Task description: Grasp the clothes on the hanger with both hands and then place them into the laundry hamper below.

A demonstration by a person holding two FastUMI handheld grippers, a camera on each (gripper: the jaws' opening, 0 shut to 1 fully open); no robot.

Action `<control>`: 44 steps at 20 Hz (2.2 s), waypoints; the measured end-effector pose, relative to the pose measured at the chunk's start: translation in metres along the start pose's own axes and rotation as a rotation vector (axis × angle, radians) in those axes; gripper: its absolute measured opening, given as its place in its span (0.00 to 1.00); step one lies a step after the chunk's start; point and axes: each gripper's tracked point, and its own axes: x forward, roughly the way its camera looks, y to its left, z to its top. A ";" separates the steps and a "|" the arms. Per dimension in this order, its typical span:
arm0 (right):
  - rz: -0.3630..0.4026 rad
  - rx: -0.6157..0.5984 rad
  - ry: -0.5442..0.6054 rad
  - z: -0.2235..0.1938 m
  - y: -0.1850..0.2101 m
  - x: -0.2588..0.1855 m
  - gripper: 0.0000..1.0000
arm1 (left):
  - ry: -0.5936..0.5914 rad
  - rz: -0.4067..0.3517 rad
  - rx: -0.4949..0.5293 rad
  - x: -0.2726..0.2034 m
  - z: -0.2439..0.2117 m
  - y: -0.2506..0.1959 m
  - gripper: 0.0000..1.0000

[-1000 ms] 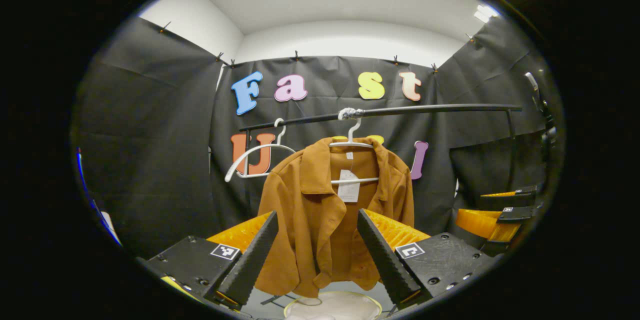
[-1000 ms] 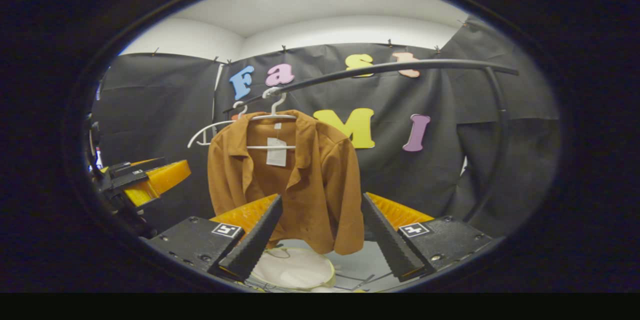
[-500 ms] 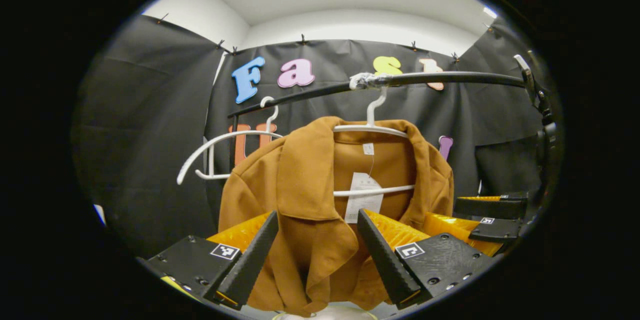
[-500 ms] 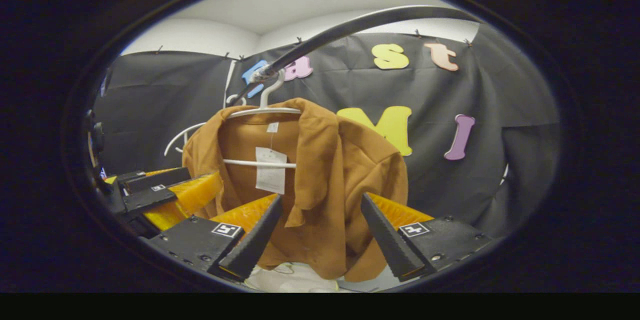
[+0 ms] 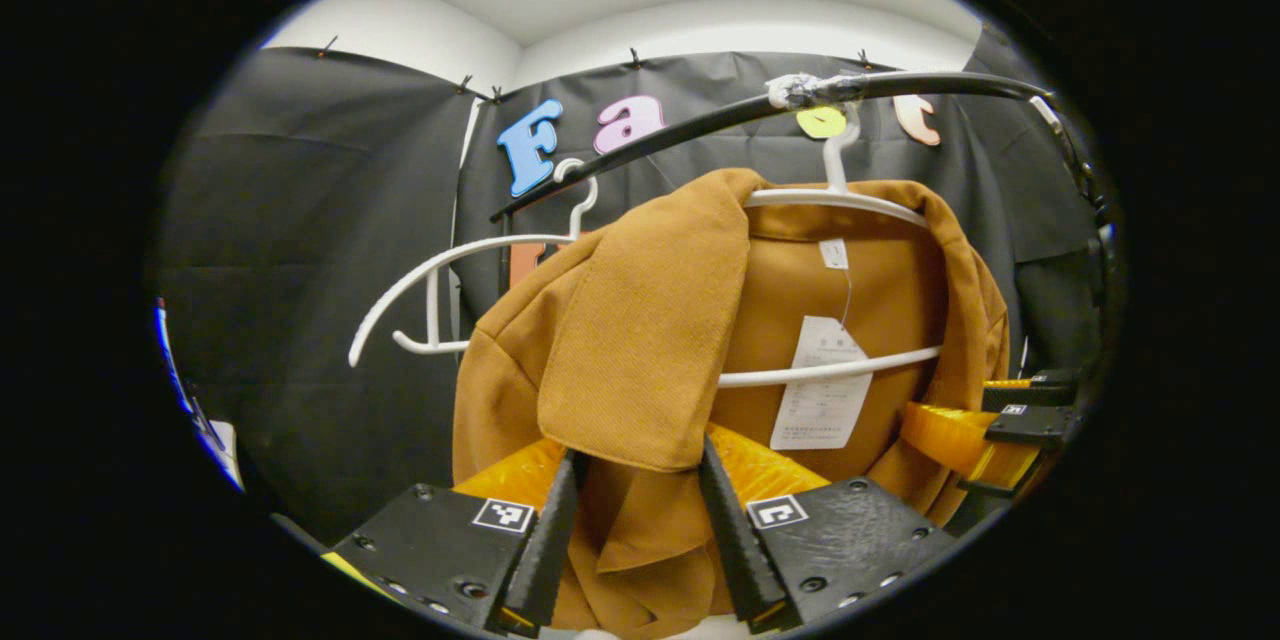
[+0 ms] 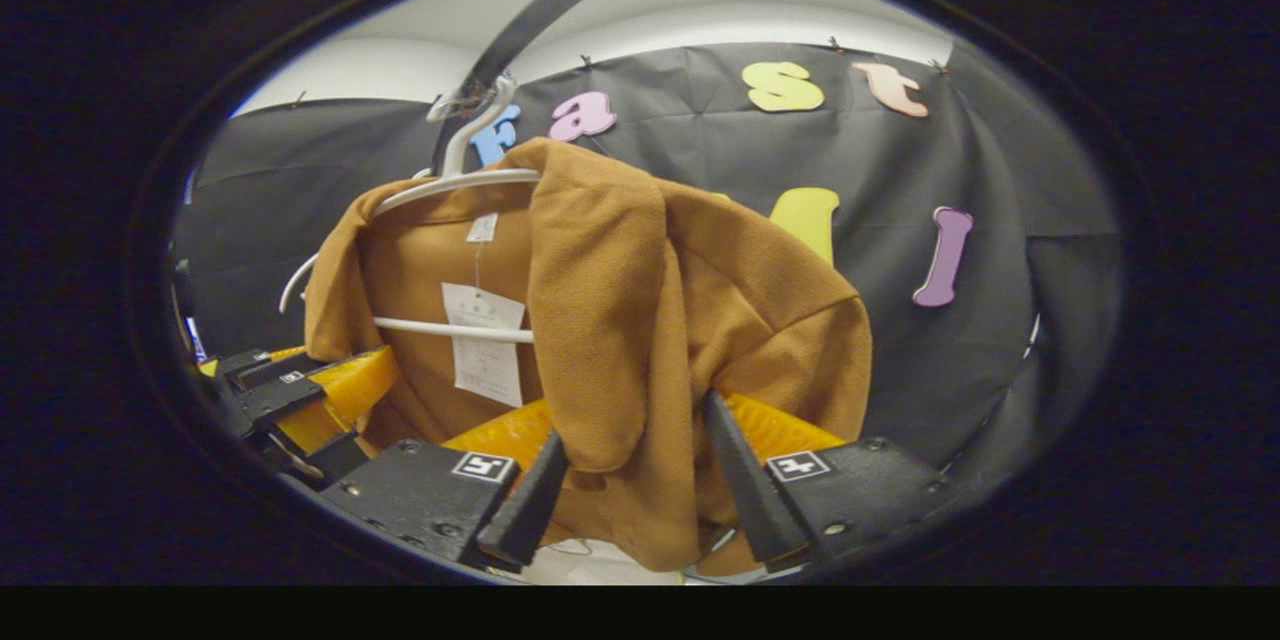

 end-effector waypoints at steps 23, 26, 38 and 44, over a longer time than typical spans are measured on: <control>0.902 0.611 -0.057 0.057 0.006 -0.070 0.05 | 0.027 -0.038 -0.167 -0.026 0.038 0.045 0.00; 0.949 0.673 -0.100 0.077 0.000 -0.079 0.05 | -0.019 -0.033 -0.141 -0.026 0.062 0.056 0.05; 0.885 0.828 -0.203 0.099 -0.047 -0.082 0.05 | -0.051 -0.075 -0.090 -0.025 0.097 0.081 0.00; 0.975 0.922 -0.245 0.106 -0.058 -0.097 0.05 | -0.053 -0.107 -0.119 -0.022 0.104 0.072 0.05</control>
